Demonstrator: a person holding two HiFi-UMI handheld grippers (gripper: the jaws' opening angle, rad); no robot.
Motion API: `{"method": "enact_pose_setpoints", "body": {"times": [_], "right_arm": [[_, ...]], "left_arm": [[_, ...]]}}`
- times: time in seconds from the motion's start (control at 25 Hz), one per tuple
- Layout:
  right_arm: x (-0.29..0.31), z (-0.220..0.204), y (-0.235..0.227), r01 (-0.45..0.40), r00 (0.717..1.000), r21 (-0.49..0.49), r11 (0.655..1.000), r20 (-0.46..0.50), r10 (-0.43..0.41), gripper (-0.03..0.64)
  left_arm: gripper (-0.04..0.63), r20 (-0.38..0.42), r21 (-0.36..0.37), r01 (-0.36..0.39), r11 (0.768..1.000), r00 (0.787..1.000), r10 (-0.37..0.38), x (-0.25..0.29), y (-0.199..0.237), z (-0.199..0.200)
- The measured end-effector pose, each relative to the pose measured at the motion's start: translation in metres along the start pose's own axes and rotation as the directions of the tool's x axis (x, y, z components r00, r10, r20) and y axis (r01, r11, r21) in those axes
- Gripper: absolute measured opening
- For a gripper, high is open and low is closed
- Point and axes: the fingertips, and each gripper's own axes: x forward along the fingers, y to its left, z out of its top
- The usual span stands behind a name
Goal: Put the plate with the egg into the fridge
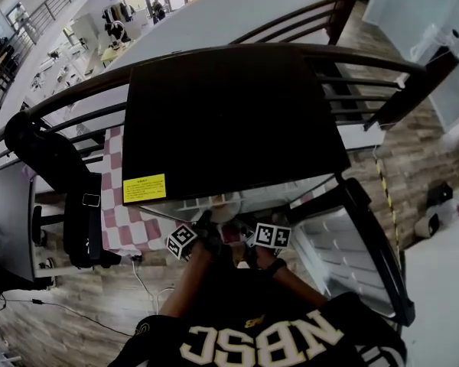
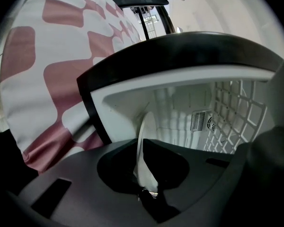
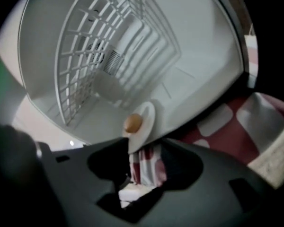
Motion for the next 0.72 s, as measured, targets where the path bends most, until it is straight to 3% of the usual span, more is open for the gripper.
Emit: {"method": "enact_pose_setpoints", "body": {"times": [0.08, 0.28, 0.48, 0.72], "right_arm": [[-0.002, -0.010, -0.004, -0.006, 1.000, 0.030, 1.000, -0.013, 0.006, 0.225], [0.006, -0.025, 0.006, -0.089, 0.995, 0.102, 0.991, -0.025, 0.092, 0.224], [0.019, -0.033, 0.023, -0.207, 0.978, 0.237, 0.949, 0.024, 0.207, 0.154], [0.031, -0.038, 0.021, -0.223, 0.975, 0.342, 0.913, 0.074, 0.210, 0.113]], "left_arm": [[0.045, -0.023, 0.016, 0.000, 1.000, 1.000, 0.001, -0.001, -0.002, -0.004], [0.178, -0.064, 0.020, 0.033, 0.999, 0.997, -0.031, -0.003, -0.013, -0.009], [0.186, -0.074, 0.013, 0.046, 0.999, 0.996, -0.045, -0.006, -0.012, -0.011], [0.186, -0.070, 0.014, 0.046, 0.999, 0.997, -0.045, -0.007, -0.012, -0.012]]}}
